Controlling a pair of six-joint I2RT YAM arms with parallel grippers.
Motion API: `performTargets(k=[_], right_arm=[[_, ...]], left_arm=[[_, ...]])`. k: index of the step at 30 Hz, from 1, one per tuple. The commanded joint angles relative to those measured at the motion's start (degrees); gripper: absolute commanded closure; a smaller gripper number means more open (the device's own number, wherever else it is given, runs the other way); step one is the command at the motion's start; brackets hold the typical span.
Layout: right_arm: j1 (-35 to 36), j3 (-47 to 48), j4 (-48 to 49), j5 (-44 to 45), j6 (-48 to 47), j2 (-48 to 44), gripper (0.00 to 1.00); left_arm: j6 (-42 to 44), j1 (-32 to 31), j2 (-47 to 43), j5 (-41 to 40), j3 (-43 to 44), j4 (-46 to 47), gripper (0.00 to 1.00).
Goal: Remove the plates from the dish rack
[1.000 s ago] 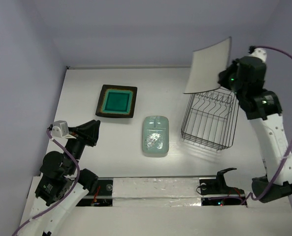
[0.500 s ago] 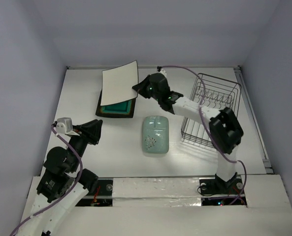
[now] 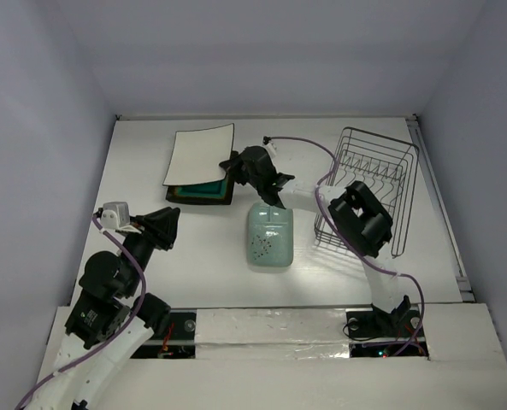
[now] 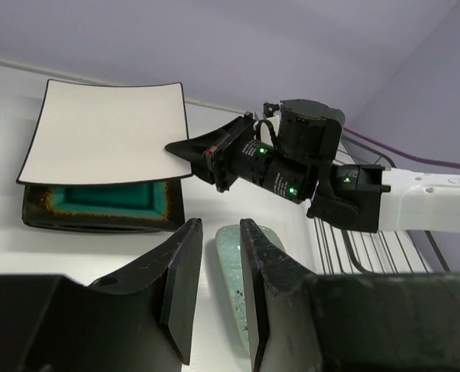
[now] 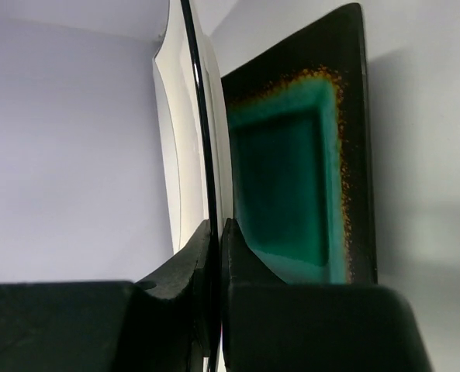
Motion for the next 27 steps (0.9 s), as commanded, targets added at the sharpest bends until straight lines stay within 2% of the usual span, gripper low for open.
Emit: performTargets(k=[1, 3, 4, 8, 13, 17, 20, 21, 22, 23, 24, 27], right_arm=[[1.6, -0.9, 17.7, 2.9, 5.8, -2.9, 0.93], [2.2, -1.8, 16.6, 3.7, 5.8, -2.8, 0.87], [2.2, -2.1, 16.2, 3.4, 5.5, -2.5, 0.80], [2.8, -4.5, 14.9, 3.1, 4.5, -2.9, 0.73], [3.3, -3.9, 8.8, 1.7, 2.4, -3.5, 0.59], [3.3, -4.2, 3.9, 1.4, 0.8, -4.4, 0.48], [3.3, -5.3, 0.7, 1.8, -0.7, -6.0, 0.35], [3.3, -5.1, -2.0, 1.7, -1.3, -6.3, 0.32], [3.3, -4.0, -5.6, 1.9, -2.7, -6.7, 0.25], [3.3, -3.4, -5.6, 2.1, -2.8, -6.9, 0.25], [3.3, -2.6, -9.4, 2.2, -4.3, -6.9, 0.20], [3.3, 1.7, -17.9, 3.1, -7.8, -6.4, 0.15]], left_arm=[[-0.1, -0.4, 1.0, 0.2, 0.2, 2.1, 0.77], [-0.1, -0.4, 1.0, 0.2, 0.2, 2.1, 0.77], [-0.1, -0.4, 1.0, 0.2, 0.2, 2.2, 0.77], [-0.1, -0.4, 0.8, 0.2, 0.2, 2.2, 0.77], [-0.2, -0.4, 0.7, 0.2, 0.2, 2.2, 0.77], [-0.2, -0.4, 0.4, 0.2, 0.2, 2.2, 0.77], [-0.2, -0.4, 0.1, 0.2, 0.2, 2.1, 0.77], [-0.2, -0.4, 0.0, 0.2, 0.2, 2.1, 0.77], [-0.3, -0.4, 0.0, 0.2, 0.2, 2.2, 0.77], [-0.2, -0.4, -0.1, 0.2, 0.2, 2.2, 0.77], [-0.3, -0.4, -0.1, 0.2, 0.2, 2.2, 0.77], [-0.3, -0.4, -0.3, 0.2, 0.2, 2.1, 0.75]])
